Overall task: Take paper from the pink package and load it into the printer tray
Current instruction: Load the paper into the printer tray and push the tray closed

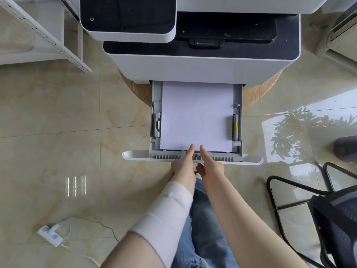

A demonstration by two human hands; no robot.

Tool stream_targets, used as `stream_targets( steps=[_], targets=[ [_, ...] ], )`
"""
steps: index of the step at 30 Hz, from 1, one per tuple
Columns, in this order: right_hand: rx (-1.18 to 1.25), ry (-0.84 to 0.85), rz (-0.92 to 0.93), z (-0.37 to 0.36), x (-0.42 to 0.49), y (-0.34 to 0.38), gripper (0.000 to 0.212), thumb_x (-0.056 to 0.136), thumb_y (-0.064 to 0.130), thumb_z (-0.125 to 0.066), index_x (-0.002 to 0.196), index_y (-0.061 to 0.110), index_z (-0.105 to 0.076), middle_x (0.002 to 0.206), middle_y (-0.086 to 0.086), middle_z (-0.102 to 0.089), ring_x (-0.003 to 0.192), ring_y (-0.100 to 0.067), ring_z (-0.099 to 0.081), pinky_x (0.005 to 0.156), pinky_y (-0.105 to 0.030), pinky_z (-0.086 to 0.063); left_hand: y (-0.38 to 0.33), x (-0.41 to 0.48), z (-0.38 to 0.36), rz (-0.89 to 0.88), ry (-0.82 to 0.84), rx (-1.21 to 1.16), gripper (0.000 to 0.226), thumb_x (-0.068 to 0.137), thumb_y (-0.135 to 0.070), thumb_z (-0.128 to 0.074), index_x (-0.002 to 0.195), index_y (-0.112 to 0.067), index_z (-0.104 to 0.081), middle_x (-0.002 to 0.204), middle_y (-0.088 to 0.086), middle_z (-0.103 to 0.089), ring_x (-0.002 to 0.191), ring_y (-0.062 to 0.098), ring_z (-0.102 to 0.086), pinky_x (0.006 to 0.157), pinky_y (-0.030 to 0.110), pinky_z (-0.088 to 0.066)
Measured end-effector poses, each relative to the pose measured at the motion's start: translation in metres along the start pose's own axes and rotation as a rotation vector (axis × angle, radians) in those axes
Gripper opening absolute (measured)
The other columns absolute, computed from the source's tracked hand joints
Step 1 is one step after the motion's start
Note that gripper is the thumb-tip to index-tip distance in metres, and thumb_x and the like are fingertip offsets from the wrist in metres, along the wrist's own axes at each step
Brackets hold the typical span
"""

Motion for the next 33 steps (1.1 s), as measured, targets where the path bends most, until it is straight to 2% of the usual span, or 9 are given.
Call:
stream_targets(
  steps=[3, 9, 13, 16, 18, 20, 23, 26, 33],
  targets=[
    [0.006, -0.018, -0.012, -0.004, 0.007, -0.004, 0.044, 0.062, 0.039, -0.083, 0.076, 0.003, -0.06, 0.071, -0.008, -0.063, 0.058, -0.019, -0.058, 0.051, -0.029, -0.048, 0.017, 0.014, -0.006, -0.001, -0.018, -0.044, 0.061, 0.046, -0.043, -0.085, 0.087, -0.005, -0.063, 0.086, 0.01, -0.071, 0.07, 0.024, -0.067, 0.078, 0.043, -0.058],
    [0.056, -0.05, -0.02, -0.006, 0.015, -0.005, 0.036, 0.065, 0.026, -0.083, 0.068, 0.005, -0.054, 0.066, -0.008, -0.059, 0.072, -0.028, -0.061, 0.079, -0.041, -0.056, 0.016, 0.008, -0.007, -0.027, -0.077, -0.017, 0.035, 0.075, -0.015, -0.076, 0.058, -0.007, -0.046, 0.06, 0.005, -0.054, 0.066, 0.021, -0.056, 0.057, 0.031, -0.048],
    [0.047, -0.031, -0.004, -0.006, 0.015, -0.005, 0.039, 0.066, 0.027, -0.082, 0.086, 0.002, -0.06, 0.068, -0.009, -0.06, 0.068, -0.026, -0.062, 0.066, -0.037, -0.055, 0.013, 0.003, -0.005, -0.007, -0.062, 0.016, 0.037, 0.076, -0.019, -0.075, 0.057, -0.007, -0.045, 0.066, 0.008, -0.056, 0.066, 0.021, -0.055, 0.059, 0.031, -0.048],
    [0.067, 0.032, 0.01, 0.0, 0.013, -0.005, 0.036, 0.07, 0.03, -0.079, 0.081, 0.002, -0.061, 0.074, -0.009, -0.062, 0.064, -0.02, -0.061, 0.069, -0.033, -0.055, 0.008, 0.003, 0.004, -0.032, -0.04, 0.028, 0.053, 0.067, -0.046, -0.078, 0.086, -0.001, -0.058, 0.084, 0.009, -0.062, 0.071, 0.022, -0.058, 0.067, 0.028, -0.048],
    [0.026, -0.064, 0.014, 0.016, 0.014, -0.007, 0.061, 0.067, 0.048, -0.076, 0.098, 0.0, -0.055, 0.092, -0.012, -0.061, 0.085, -0.025, -0.062, 0.088, -0.039, -0.051, 0.007, 0.007, 0.016, -0.011, 0.006, 0.063, 0.121, 0.037, -0.078, -0.073, 0.129, -0.007, -0.041, 0.122, 0.011, -0.057, 0.103, 0.027, -0.059, 0.089, 0.037, -0.049],
    [-0.122, -0.362, 0.147, 0.045, 0.008, -0.004, 0.091, 0.064, 0.057, -0.072, 0.128, 0.0, -0.04, 0.125, -0.017, -0.049, 0.119, -0.033, -0.046, 0.103, -0.041, -0.035, -0.008, 0.006, 0.044, -0.178, -0.228, 0.092, 0.13, 0.041, -0.067, -0.079, 0.143, -0.016, -0.017, 0.145, 0.016, -0.033, 0.128, 0.034, -0.04, 0.106, 0.048, -0.037],
    [-0.277, -0.589, 0.671, 0.078, -0.01, 0.028, 0.097, 0.07, 0.041, -0.075, 0.141, 0.0, -0.024, 0.144, -0.022, -0.029, 0.135, -0.035, -0.02, 0.109, -0.033, -0.01, -0.055, -0.013, 0.078, -0.79, -0.469, 0.251, 0.11, 0.062, -0.024, -0.084, 0.144, -0.004, -0.013, 0.149, 0.023, -0.019, 0.139, 0.036, -0.02, 0.116, 0.043, -0.019],
    [-0.73, -0.477, 0.863, 0.08, 0.009, 0.069, 0.094, 0.071, 0.043, -0.074, 0.142, 0.005, -0.026, 0.144, -0.018, -0.035, 0.136, -0.032, -0.022, 0.111, -0.039, -0.017, -0.088, -0.007, 0.07, -0.989, -0.362, 0.775, 0.108, 0.066, -0.027, -0.081, 0.144, -0.002, -0.011, 0.15, 0.022, -0.025, 0.138, 0.036, -0.023, 0.115, 0.047, -0.02],
    [-0.969, -0.055, 0.66, 0.056, 0.043, 0.096, 0.068, 0.07, 0.032, -0.078, 0.122, 0.004, -0.044, 0.117, -0.017, -0.058, 0.101, -0.032, -0.053, 0.078, -0.035, -0.043, -0.1, 0.029, 0.049, -0.604, -0.07, 1.201, 0.087, 0.071, -0.043, -0.075, 0.132, 0.0, -0.031, 0.138, 0.017, -0.045, 0.124, 0.033, -0.046, 0.098, 0.038, -0.041]
  ],
)
Point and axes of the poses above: each hand's wrist, its own x-axis towards the middle knuckle, its own z-axis out of the back of the hand, y = z × x, the point moved 3 cm from there along x, towards the middle knuckle
